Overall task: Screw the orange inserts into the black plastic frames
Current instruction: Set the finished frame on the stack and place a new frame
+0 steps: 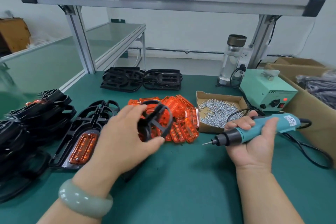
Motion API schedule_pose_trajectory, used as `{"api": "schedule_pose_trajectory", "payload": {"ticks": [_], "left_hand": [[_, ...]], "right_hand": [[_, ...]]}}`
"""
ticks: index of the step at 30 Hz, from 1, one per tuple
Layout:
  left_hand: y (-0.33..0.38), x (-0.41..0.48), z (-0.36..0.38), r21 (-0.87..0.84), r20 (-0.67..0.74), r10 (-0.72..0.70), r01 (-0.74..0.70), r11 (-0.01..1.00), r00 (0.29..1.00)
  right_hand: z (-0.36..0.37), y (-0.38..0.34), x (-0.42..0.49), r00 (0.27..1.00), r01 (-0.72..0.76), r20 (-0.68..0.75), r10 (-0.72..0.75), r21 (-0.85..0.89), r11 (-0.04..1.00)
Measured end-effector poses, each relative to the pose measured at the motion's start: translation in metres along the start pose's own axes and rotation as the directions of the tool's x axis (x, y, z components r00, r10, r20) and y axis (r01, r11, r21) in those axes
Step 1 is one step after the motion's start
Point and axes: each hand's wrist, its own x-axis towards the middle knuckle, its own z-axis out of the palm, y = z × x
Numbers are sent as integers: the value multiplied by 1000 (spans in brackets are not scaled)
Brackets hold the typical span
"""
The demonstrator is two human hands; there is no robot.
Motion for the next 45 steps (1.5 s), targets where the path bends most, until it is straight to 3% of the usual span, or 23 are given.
{"api": "schedule_pose_trajectory", "payload": {"ticks": [2,6,10,13,21,36,41,45], "left_hand": [[-16,2,-9,87,-83,-134,141,986,988],[-45,8,-21,223,-179,-402,435,873,898],[-62,11,-21,259,-186,-549,580,773,815],[-66,14,-18,262,-217,-582,621,739,784],[-66,16,-6,229,-279,-542,603,764,793],[-56,8,-10,220,-267,-484,542,811,833],[-36,15,1,169,-318,-328,393,904,890],[-13,30,18,117,-270,-191,229,966,944]], "right_hand": [[0,3,-1,1000,-16,-3,16,-3,1000],[0,7,-2,1000,-30,-10,29,-30,999],[1,9,-2,999,-40,-25,39,-51,998],[1,12,-2,998,-52,-33,50,-63,997],[1,14,-1,998,-59,-36,57,-76,995],[0,15,-2,996,-75,-42,72,-80,994],[0,17,-3,996,-81,-47,78,-84,993],[1,18,-3,995,-92,-56,87,-85,992]]}}
